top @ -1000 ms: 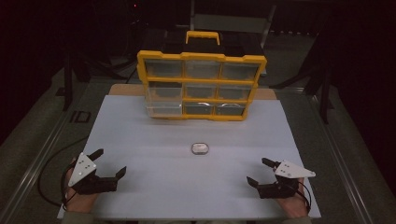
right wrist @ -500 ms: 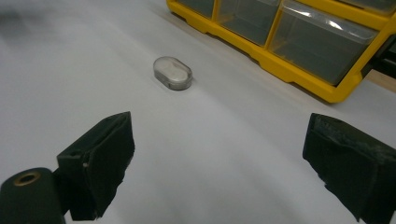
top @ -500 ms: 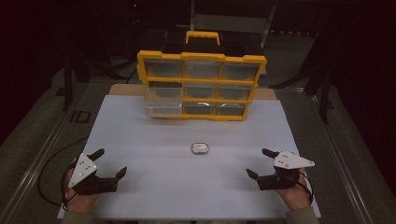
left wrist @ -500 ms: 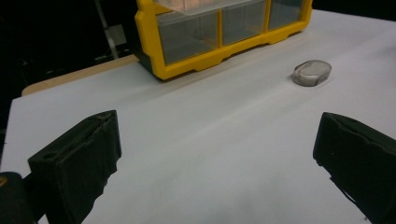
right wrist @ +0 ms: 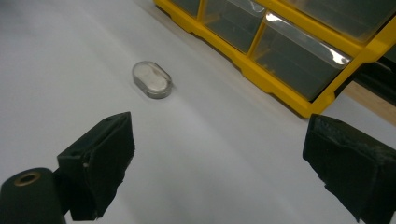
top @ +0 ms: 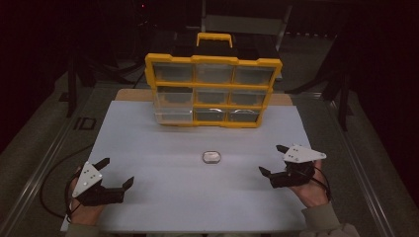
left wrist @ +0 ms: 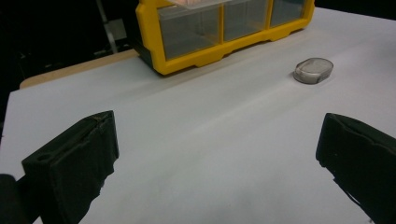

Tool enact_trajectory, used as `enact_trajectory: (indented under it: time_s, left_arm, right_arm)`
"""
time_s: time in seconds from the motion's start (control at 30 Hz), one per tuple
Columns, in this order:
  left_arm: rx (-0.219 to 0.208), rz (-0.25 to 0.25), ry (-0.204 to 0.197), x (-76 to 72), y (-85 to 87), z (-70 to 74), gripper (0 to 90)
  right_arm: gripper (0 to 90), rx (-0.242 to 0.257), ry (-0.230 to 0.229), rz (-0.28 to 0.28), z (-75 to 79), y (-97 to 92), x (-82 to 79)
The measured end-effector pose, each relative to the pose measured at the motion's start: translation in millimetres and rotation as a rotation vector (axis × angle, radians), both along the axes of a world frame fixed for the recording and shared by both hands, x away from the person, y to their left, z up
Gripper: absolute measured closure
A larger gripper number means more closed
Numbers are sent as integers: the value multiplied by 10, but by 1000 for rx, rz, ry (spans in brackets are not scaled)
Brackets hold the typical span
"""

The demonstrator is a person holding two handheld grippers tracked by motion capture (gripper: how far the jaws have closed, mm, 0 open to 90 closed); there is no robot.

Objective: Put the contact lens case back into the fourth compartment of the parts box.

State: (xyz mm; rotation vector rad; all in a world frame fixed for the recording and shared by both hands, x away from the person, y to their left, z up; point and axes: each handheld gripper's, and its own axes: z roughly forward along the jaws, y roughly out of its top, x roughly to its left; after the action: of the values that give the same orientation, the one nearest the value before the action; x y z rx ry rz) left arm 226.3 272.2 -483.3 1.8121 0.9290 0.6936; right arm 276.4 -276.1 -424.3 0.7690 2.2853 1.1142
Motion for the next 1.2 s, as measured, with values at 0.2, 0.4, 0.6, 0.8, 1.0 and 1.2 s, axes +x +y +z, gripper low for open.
enact_trajectory:
  time_s: [0.2,0.4,0.6,0.8,1.0,1.2]
  left_arm:
    - [-13,4,8,4,17,-6,0]
    - [-21,5,9,3,28,-9,0]
    - [-18,21,15,4,30,-7,0]
    - [-22,24,12,1,30,-8,0]
    - [-29,31,21,2,36,-11,0]
    - [-39,31,22,-3,34,-18,0]
  right_arm:
    - [80,-43,11,17,66,62,152]
    - [76,-83,41,46,112,142,275]
    - [74,-133,64,77,149,204,380]
    - [73,-185,79,96,201,269,459]
    - [70,-216,104,106,231,304,552]
    - [70,-252,119,113,248,340,633]
